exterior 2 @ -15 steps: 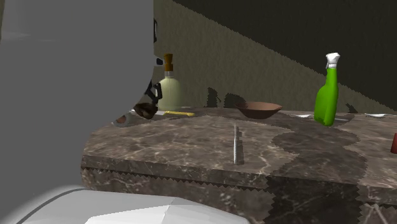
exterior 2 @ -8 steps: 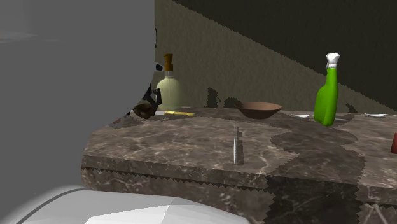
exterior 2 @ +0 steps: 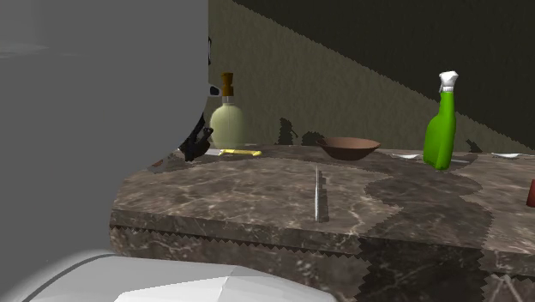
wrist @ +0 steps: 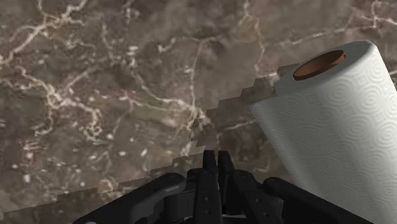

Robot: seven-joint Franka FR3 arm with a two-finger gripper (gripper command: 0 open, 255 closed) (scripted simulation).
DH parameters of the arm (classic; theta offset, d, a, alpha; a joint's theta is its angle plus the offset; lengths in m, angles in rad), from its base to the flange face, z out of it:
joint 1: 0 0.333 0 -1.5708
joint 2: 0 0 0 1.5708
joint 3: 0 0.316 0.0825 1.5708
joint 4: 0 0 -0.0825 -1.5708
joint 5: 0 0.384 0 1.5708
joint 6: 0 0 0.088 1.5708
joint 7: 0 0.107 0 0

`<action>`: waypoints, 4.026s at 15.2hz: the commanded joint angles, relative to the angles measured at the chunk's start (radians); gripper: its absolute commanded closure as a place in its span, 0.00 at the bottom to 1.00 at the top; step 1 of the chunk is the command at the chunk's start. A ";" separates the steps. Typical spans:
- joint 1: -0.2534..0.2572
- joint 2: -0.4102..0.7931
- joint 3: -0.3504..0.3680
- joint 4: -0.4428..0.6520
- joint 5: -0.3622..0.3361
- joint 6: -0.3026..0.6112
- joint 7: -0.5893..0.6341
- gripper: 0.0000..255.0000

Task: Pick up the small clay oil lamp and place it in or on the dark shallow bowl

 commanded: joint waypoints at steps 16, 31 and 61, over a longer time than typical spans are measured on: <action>0.032 0.090 0.005 0.149 -0.088 -0.016 0.005 0.00; 0.033 0.097 0.004 0.124 -0.091 0.016 0.007 1.00; 0.012 0.070 -0.004 0.399 -0.074 -0.284 -0.044 1.00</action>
